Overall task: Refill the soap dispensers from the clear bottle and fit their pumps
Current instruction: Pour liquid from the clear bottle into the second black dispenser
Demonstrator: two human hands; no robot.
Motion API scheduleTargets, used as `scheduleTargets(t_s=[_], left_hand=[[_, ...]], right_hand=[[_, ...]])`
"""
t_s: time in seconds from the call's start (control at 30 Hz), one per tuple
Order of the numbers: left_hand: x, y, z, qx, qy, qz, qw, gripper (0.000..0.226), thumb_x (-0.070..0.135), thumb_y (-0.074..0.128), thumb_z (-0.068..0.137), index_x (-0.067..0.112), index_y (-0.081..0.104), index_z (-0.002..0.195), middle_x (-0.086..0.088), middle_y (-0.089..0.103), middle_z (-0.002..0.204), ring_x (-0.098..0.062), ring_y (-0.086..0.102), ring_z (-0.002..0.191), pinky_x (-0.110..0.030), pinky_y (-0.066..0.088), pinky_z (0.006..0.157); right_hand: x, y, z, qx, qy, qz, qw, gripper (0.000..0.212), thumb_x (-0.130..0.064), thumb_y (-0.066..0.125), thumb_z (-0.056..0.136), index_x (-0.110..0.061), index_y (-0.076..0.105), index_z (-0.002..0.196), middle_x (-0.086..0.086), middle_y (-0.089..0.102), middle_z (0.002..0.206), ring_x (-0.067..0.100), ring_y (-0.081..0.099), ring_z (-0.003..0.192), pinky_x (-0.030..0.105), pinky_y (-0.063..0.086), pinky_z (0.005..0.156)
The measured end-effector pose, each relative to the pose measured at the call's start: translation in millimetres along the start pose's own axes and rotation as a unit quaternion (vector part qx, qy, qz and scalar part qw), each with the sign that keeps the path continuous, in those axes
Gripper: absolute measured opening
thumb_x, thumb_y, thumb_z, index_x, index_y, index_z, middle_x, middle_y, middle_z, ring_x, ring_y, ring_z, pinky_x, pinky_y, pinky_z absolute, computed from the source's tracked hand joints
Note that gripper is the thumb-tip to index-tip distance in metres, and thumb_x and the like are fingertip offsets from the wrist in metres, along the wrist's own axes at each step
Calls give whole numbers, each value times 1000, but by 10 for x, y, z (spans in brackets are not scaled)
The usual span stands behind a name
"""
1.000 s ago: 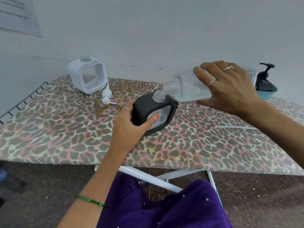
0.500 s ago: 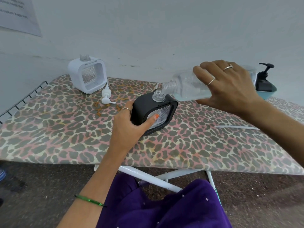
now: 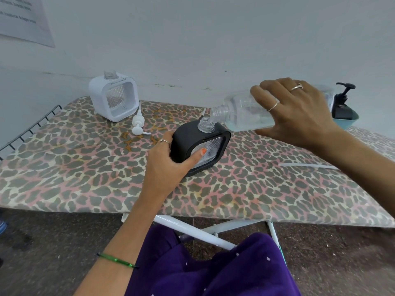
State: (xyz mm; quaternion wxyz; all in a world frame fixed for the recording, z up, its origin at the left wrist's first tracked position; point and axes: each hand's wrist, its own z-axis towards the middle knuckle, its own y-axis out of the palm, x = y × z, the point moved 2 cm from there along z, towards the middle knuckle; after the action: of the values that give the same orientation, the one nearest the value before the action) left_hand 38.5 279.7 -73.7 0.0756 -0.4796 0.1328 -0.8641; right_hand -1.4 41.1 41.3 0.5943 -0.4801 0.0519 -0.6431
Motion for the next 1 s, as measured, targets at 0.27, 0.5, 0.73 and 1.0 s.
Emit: scheduleTargets(t_s=[0.27,0.5,0.73,1.0], left_hand=[[-1,-2,-7,-3,-3,3,1000,44,42,76,75,26,54,110,15,64,95,1,62,89,-11,50,71],[-3,0,-4,1,-13,10,1000,45,42,76,75,24,55,110,13,64,96,0,62,91,-13,50,74],[18,-5,-12,0,-15,4,1000,42,41,76,75,28,54,107,15,64,95,1,61,90,-9,47,72],[16,2,-13,-2,-15,-7,1000,42,41,76,74,27,55,107,13,66,96,0,63,88,-9,48,71]], right_hand=[[-4,-8,-2,3,-5,-1,1000,59,-40,67,74,-8,45,119,18,62,106,37,61,86,39,45,62],[3,-5,-1,1,-4,4,1000,65,-38,75,70,-9,44,119,18,62,107,37,61,87,40,46,63],[6,-5,5,-3,-4,9,1000,67,-34,78,68,-9,43,119,18,62,107,37,61,86,40,45,63],[1,-8,2,-2,0,15,1000,70,-35,79,65,-9,43,120,18,62,107,38,61,87,42,47,64]])
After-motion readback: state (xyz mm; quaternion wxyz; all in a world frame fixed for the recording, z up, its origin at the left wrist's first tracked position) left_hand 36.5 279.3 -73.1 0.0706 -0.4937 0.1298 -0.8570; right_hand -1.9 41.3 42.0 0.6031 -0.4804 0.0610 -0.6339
